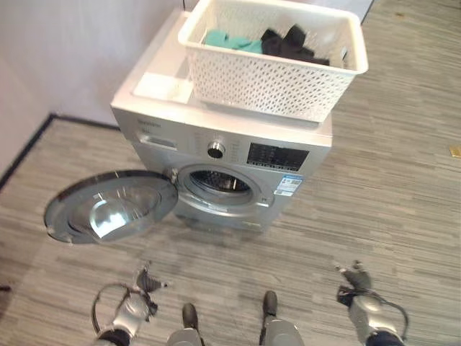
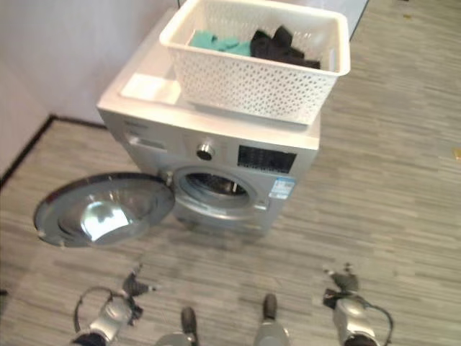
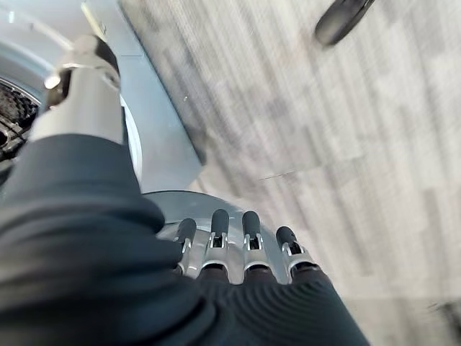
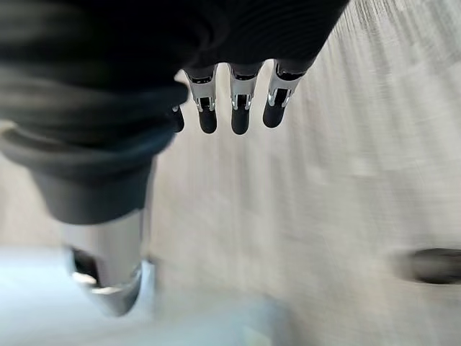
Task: Grab the laundry basket,head to the washer,open it,put in the laundry and shut it.
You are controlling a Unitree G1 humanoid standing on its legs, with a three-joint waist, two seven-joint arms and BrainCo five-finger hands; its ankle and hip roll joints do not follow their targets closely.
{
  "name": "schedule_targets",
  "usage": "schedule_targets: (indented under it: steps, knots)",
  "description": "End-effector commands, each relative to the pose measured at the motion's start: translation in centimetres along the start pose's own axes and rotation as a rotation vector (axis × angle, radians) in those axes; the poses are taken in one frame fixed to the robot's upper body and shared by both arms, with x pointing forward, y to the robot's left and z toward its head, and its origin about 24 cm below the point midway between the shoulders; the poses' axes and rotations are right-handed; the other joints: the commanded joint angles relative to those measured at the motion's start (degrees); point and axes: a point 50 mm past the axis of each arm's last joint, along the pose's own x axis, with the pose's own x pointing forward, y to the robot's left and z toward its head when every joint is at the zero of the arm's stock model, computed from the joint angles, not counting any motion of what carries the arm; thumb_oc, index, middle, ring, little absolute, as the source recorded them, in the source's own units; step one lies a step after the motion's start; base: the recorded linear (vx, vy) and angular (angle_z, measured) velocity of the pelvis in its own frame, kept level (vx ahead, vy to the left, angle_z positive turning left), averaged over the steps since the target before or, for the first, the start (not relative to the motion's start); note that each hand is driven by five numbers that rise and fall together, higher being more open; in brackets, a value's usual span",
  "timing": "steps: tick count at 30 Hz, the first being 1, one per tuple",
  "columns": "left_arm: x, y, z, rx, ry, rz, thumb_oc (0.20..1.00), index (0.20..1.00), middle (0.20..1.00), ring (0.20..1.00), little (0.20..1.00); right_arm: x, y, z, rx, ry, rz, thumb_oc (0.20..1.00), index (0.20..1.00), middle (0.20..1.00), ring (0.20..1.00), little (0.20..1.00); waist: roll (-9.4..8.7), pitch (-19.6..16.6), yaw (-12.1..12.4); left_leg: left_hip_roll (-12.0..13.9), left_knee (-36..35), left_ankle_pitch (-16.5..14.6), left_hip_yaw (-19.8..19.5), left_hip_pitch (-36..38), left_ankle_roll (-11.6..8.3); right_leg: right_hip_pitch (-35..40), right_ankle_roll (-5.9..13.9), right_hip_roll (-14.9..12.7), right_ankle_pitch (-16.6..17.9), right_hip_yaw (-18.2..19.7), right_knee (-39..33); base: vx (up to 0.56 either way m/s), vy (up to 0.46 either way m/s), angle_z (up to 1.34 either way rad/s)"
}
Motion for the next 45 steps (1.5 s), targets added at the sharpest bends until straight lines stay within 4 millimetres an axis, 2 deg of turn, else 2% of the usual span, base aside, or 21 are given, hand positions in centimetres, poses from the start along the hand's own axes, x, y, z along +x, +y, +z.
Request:
schedule_targets:
  steps: [1,3,4,6,7,9,11,16,18,20,22,25,26,28,29,34,39,42,43,44,45]
  knots:
    - [0.8,1.2,1.0,-0.054,-0.011,0.025,1.000,1.000,1.000,1.000,1.000,1.0,-3.6,8.1,0.082,-0.302,-0.214,1.000,1.000,1.000,1.000,1.000,0.29,-0.01,0.26,-2.92,4.56,-10.25,-4.05,1.06,5.22,-2.63,2.96,-3.48,-2.19,1.00,7.57,0.07,0.126,-0.02]
    - [0.5,0.4,0.1,-0.053,0.028,0.004,1.000,1.000,1.000,1.000,1.000,-0.1,-6.0,10.4,0.099,-0.424,-0.342,1.000,1.000,1.000,1.000,1.000,0.65,-0.69,0.30,-3.46,4.71,-10.85,-5.92,2.16,6.06,-2.38,2.11,-3.31,-5.47,1.44,12.55,0.05,0.104,0.16]
    - [0.2,-0.1,-0.4,-0.050,0.039,-0.006,1.000,1.000,1.000,1.000,1.000,-0.8,-7.3,11.7,0.078,-0.497,-0.410,1.000,1.000,1.000,1.000,1.000,0.81,-1.15,0.05,-3.79,4.62,-11.08,-6.73,2.65,6.31,-2.70,2.11,-3.19,-5.19,2.52,14.63,0.05,0.084,0.54]
    - [0.1,-0.6,-0.4,-0.006,0.030,-0.029,1.000,1.000,1.000,1.000,1.000,-2.6,-9.4,16.2,0.099,-0.694,-0.531,1.000,1.000,1.000,1.000,1.000,1.14,-2.16,-0.42,-4.44,4.75,-11.34,-8.69,2.79,6.72,-3.37,1.85,-2.30,-4.16,5.30,14.75,0.07,0.050,0.69]
    - [0.2,-0.6,-0.1,0.007,0.021,-0.031,1.000,1.000,1.000,1.000,1.000,-4.3,-9.9,19.7,0.124,-0.855,-0.595,1.000,1.000,1.000,1.000,1.000,1.43,-2.85,-0.23,-4.71,4.38,-11.22,-9.64,2.70,6.77,-4.57,1.79,-1.69,-2.96,6.54,12.29,0.05,-0.016,0.51]
    - [0.4,-0.5,0.5,0.032,0.006,-0.024,1.000,1.000,1.000,1.000,1.000,-7.7,-10.3,24.5,0.180,-1.096,-0.698,1.000,1.000,1.000,1.000,1.000,1.11,-3.10,-0.23,-4.81,5.10,-11.84,-11.53,2.67,6.65,-7.20,2.31,-0.96,-0.51,9.17,7.65,0.08,-0.082,0.37]
    - [0.4,-0.6,0.6,0.031,0.011,-0.019,1.000,1.000,1.000,1.000,1.000,-10.5,-9.0,27.1,0.231,-1.265,-0.693,1.000,1.000,1.000,1.000,1.000,0.85,-3.25,0.32,-5.08,5.66,-12.72,-12.73,3.30,6.78,-8.07,2.78,-0.61,0.94,10.84,4.93,0.10,-0.067,0.39]
    - [0.4,-0.4,0.6,0.027,0.007,-0.011,1.000,1.000,1.000,1.000,1.000,-13.9,-5.8,30.7,0.265,-1.463,-0.488,1.000,1.000,1.000,1.000,1.000,-1.37,-3.07,1.64,-5.75,6.14,-12.88,-15.47,4.69,6.18,-9.11,3.56,1.01,2.19,16.04,3.69,0.06,-0.096,0.26]
    - [-0.1,-0.5,-0.7,0.000,0.043,-0.013,1.000,1.000,1.000,1.000,1.000,-13.6,-5.6,31.6,0.116,-1.462,-0.454,1.000,1.000,1.000,1.000,1.000,-2.98,-4.60,2.61,-5.28,5.66,-12.92,-18.41,5.70,5.63,-8.02,3.23,2.65,0.66,19.34,5.57,0.13,-0.154,0.44]
    - [-0.3,-0.8,-1.4,-0.019,0.069,-0.013,1.000,1.000,1.000,1.000,1.000,-13.7,-5.1,32.6,0.070,-1.475,-0.411,1.000,1.000,1.000,1.000,1.000,-3.06,-4.93,3.00,-4.54,5.65,-12.73,-18.94,6.07,5.33,-8.01,3.04,3.07,0.83,18.94,6.34,0.13,-0.175,0.53]
    - [-0.9,-1.2,-2.9,-0.089,0.128,-0.019,1.000,1.000,1.000,1.000,1.000,-12.2,-2.7,34.4,-0.102,-1.404,-0.244,1.000,1.000,1.000,1.000,1.000,-3.74,-5.97,4.65,-1.83,5.39,-11.97,-19.43,6.31,4.07,-6.85,1.83,4.17,-0.36,16.11,6.06,0.12,-0.265,0.29]
    - [-1.2,-1.6,-3.6,-0.113,0.155,-0.041,1.000,1.000,1.000,1.000,1.000,-11.2,-1.7,35.7,-0.274,-1.343,-0.189,1.000,1.000,1.000,1.000,1.000,-3.69,-7.04,5.48,0.42,4.50,-11.47,-19.82,6.50,3.23,-4.94,0.81,5.22,-1.46,13.68,4.43,0.08,-0.192,0.15]
    - [-1.3,-1.7,-3.9,-0.123,0.162,-0.057,1.000,1.000,1.000,1.000,1.000,-10.8,-1.6,37.9,-0.454,-1.301,-0.217,1.000,1.000,1.000,1.000,1.000,-3.93,-7.55,6.10,1.92,3.57,-10.55,-19.83,6.43,2.35,-3.73,0.08,6.00,-1.73,11.92,2.75,0.04,-0.164,0.18]
    - [-1.3,-1.7,-3.9,-0.118,0.161,-0.069,1.000,1.000,1.000,1.000,1.000,-10.8,-1.7,39.4,-0.499,-1.282,-0.241,1.000,1.000,1.000,1.000,1.000,-3.92,-7.78,6.17,2.64,2.97,-9.85,-20.02,6.27,1.76,-2.96,-0.34,6.55,-2.07,11.21,1.83,0.03,-0.103,0.12]
    - [-1.2,-1.6,-3.9,-0.117,0.164,-0.083,1.000,1.000,1.000,1.000,1.000,-10.6,-1.5,41.6,-0.566,-1.236,-0.263,1.000,1.000,1.000,1.000,1.000,-3.94,-7.97,6.41,3.31,2.22,-8.87,-20.05,5.83,0.99,-2.18,-0.95,6.95,-2.52,10.22,0.85,0.01,-0.072,0.17]
    - [-1.5,-1.7,-5.0,-0.140,0.199,-0.099,1.000,1.000,1.000,1.000,1.000,-9.5,1.3,44.4,-0.660,-1.120,-0.256,1.000,1.000,1.000,1.000,1.000,-3.50,-7.92,7.28,4.60,0.84,-7.35,-19.19,5.32,-0.21,-2.13,-1.37,7.44,-2.71,8.39,0.02,0.00,-0.044,0.12]
    - [-1.8,-1.6,-5.8,-0.141,0.225,-0.084,1.000,1.000,1.000,1.000,1.000,-9.1,2.3,45.4,-0.689,-1.055,-0.286,1.000,1.000,1.000,1.000,1.000,-3.61,-7.23,7.87,4.90,2.27,-7.66,-19.07,4.34,-0.71,-1.55,-1.60,6.87,-2.65,6.97,0.02,0.01,-0.009,0.00]
    - [-1.6,-1.4,-5.6,-0.126,0.217,-0.082,1.000,1.000,1.000,1.000,1.000,-8.8,1.2,45.5,-0.664,-1.016,-0.323,1.000,1.000,1.000,1.000,1.000,-4.08,-5.45,7.75,4.34,9.65,-9.45,-16.99,-0.04,-1.09,-0.93,-1.56,4.67,-2.64,4.56,0.02,-0.06,0.052,0.16]
    - [-1.6,-1.5,-5.4,-0.119,0.203,-0.086,1.000,1.000,1.000,1.000,1.000,-8.6,1.2,45.4,-0.720,-1.003,-0.324,1.000,1.000,1.000,1.000,1.000,-3.89,-4.45,8.02,2.61,12.91,-11.01,-17.18,-1.40,-0.68,-0.85,-0.82,3.16,-1.87,4.06,0.22,-0.06,0.226,0.53]
    - [-1.7,-1.3,-5.6,-0.096,0.194,-0.103,1.000,1.000,1.000,1.000,1.000,-7.9,0.7,44.9,-0.793,-0.953,-0.319,1.000,1.000,1.000,1.000,1.000,-3.43,-3.49,8.20,-0.40,13.71,-12.35,-20.81,-1.91,1.18,-3.37,-0.69,1.67,-2.52,6.13,7.09,-0.06,0.261,0.58]
    - [-1.8,-1.3,-5.6,-0.093,0.187,-0.114,1.000,1.000,1.000,1.000,1.000,-7.9,0.5,44.9,-0.823,-0.942,-0.320,1.000,1.000,1.000,1.000,1.000,-3.16,-2.22,7.85,-1.22,15.14,-13.12,-21.48,-2.34,2.08,-5.84,-0.38,1.85,-2.26,8.81,12.98,-0.04,0.215,0.45]
